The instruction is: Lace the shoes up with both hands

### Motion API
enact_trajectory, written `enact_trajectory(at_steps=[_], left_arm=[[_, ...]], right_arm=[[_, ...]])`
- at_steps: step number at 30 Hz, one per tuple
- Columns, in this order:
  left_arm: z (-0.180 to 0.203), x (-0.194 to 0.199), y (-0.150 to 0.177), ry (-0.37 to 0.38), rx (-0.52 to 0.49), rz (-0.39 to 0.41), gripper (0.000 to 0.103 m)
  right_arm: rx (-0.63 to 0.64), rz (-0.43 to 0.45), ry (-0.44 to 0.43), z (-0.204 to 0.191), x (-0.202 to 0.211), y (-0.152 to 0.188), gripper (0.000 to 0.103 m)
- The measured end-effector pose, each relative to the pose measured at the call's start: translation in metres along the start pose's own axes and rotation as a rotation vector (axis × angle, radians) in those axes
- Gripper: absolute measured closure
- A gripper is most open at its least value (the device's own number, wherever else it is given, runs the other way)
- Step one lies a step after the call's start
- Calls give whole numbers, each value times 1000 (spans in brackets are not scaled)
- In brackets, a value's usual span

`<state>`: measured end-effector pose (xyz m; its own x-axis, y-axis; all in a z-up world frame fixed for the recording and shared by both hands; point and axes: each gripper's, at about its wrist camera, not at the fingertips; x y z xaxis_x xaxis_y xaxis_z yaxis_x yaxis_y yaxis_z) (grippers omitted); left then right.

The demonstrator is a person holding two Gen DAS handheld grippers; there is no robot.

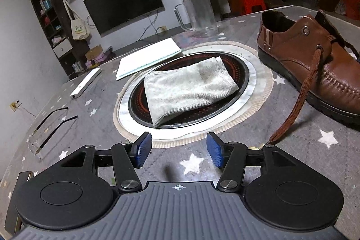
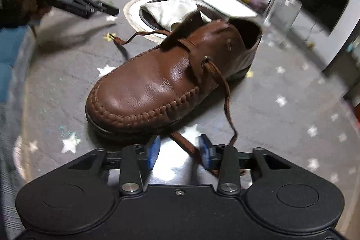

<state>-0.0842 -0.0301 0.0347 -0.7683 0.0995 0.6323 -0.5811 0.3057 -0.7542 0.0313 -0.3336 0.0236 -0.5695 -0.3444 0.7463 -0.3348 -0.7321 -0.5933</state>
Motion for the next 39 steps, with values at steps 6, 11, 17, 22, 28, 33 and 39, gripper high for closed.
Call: enact_trajectory(at_steps=[6, 11, 17, 22, 28, 33, 39], left_arm=[[8, -4, -4, 8, -27, -4, 47], [15, 0, -5, 25, -39, 15, 47], [19, 13, -3, 30, -61, 45, 45], [18, 14, 1, 26, -41, 33, 44], [17, 13, 5, 19, -39, 17, 42], [15, 11, 6, 16, -29, 11, 41], [17, 8, 6, 19, -31, 4, 40]], right_arm=[[-74, -34, -43, 10, 7, 6, 85], [-52, -43, 8, -6, 27, 18, 98], [-81, -38, 53, -23, 42, 29, 100], [-95, 9, 78, -25, 52, 25, 96], [-88, 33, 87, -22, 36, 13, 74], [-110, 25, 53, -14, 20, 9, 73], [-182, -3, 1, -1, 13, 15, 95]])
Point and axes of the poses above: each gripper's, at about its wrist camera, not at the fingertips, and x roughly against the way its jaws point, z to its right, y to its underside, and after that the axes turned 14 degrees about y, right-handed
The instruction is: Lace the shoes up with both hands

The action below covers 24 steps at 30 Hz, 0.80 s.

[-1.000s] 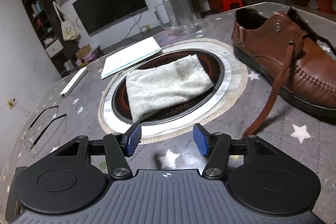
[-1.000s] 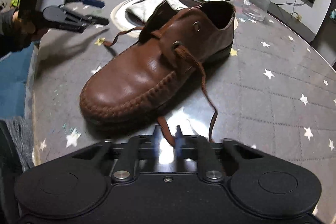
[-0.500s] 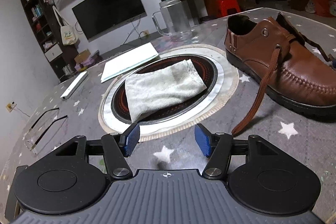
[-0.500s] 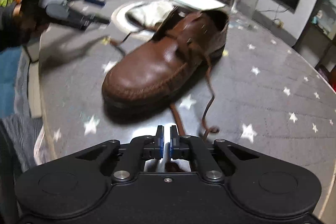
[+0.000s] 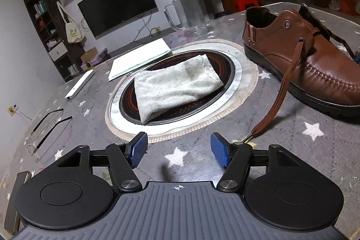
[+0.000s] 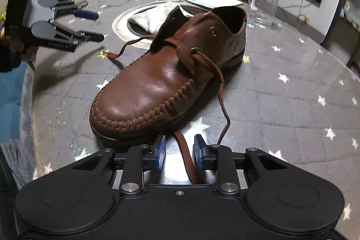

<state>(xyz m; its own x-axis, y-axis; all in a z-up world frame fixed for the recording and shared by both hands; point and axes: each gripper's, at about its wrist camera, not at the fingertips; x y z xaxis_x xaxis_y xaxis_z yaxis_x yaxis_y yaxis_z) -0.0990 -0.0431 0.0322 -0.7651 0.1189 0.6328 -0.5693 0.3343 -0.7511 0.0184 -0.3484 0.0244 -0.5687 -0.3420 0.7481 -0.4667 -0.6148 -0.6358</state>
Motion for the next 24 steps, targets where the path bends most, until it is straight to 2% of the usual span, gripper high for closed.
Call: enact_trajectory(at_steps=[1, 6, 13, 17, 24], left_arm=[[0, 0, 0, 1, -1, 1, 40], [2, -3, -3, 3, -3, 11, 39], [5, -1, -3, 14, -3, 24, 37], [9, 2, -4, 31, -12, 32, 36], [14, 5, -6, 50, -43, 39, 34]], right_arm=[[-11, -4, -1, 1, 2, 1, 100], [86, 10, 63, -19, 19, 8, 101], [50, 11, 199, -7, 51, 24, 101], [39, -20, 185, -7, 54, 33, 101], [31, -36, 144, -13, 36, 33, 101]])
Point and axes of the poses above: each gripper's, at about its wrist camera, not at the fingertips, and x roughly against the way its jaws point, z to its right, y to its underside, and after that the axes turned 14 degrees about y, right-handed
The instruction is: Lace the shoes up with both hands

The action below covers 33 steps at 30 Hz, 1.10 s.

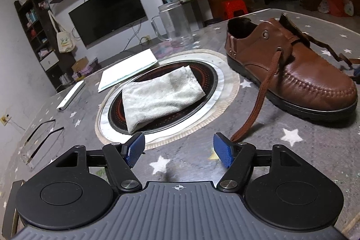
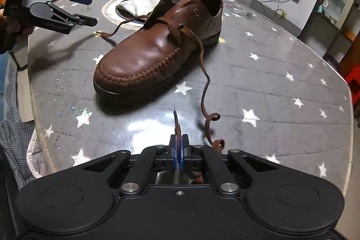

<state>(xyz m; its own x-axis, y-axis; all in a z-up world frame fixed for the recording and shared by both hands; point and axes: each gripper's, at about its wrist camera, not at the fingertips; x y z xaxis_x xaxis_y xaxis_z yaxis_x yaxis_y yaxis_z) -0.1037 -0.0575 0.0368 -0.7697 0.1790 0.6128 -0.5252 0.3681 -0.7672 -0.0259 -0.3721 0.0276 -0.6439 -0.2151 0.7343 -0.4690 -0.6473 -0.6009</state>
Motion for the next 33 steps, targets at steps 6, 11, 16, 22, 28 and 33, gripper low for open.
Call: enact_trajectory(at_steps=[6, 11, 16, 22, 28, 33], left_arm=[[0, 2, -6, 33, 18, 11, 33], [6, 6, -29, 136, 50, 61, 33], [11, 7, -59, 241, 80, 113, 33], [22, -3, -100, 370, 99, 126, 33], [31, -30, -126, 389, 91, 80, 33], [26, -43, -131, 395, 123, 71, 37]], right_arm=[[-55, 3, -15, 6, -3, 1, 93], [-86, 6, -37, 5, -3, 1, 100], [-35, 91, -2, -3, 14, -13, 101], [14, 168, 25, -4, 27, -35, 101], [48, 211, 27, -7, 26, -53, 101], [68, 236, 27, -10, 25, -59, 101]])
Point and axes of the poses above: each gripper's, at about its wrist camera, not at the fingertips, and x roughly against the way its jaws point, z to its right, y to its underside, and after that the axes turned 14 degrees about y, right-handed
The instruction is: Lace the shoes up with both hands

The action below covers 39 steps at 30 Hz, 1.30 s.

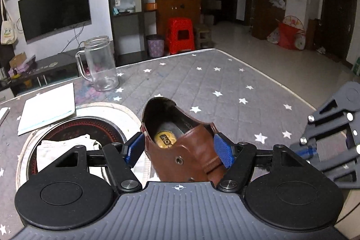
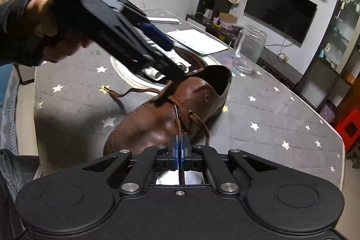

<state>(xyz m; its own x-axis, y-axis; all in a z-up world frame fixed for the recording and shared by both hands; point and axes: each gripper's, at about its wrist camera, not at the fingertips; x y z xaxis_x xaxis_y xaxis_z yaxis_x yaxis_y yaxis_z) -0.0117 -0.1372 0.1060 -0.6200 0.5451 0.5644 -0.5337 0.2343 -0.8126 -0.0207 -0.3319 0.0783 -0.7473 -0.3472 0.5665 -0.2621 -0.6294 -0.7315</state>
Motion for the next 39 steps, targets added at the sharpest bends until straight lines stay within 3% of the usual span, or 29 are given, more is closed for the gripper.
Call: enact_trajectory(at_steps=[3, 12, 18, 26, 28, 31, 39], left_arm=[[-7, -3, -1, 1, 26, -6, 42], [-18, -2, -6, 18, 54, 6, 43], [-22, -9, -8, 33, 65, -10, 60], [-27, -11, -7, 35, 79, -17, 67], [-29, -12, -8, 37, 81, -18, 79], [-31, -13, -7, 32, 84, -22, 85], [-45, -6, -1, 10, 120, -35, 88]], right_arm=[[14, 12, 3, -3, 2, -1, 101], [132, 77, 30, -22, 16, -4, 101], [178, 108, 47, -30, 19, -6, 101], [183, 131, 53, -30, 17, -7, 101], [190, 133, 54, -32, 17, -7, 101], [202, 135, 56, -34, 15, -6, 101], [210, 131, 77, -31, 8, -11, 101]])
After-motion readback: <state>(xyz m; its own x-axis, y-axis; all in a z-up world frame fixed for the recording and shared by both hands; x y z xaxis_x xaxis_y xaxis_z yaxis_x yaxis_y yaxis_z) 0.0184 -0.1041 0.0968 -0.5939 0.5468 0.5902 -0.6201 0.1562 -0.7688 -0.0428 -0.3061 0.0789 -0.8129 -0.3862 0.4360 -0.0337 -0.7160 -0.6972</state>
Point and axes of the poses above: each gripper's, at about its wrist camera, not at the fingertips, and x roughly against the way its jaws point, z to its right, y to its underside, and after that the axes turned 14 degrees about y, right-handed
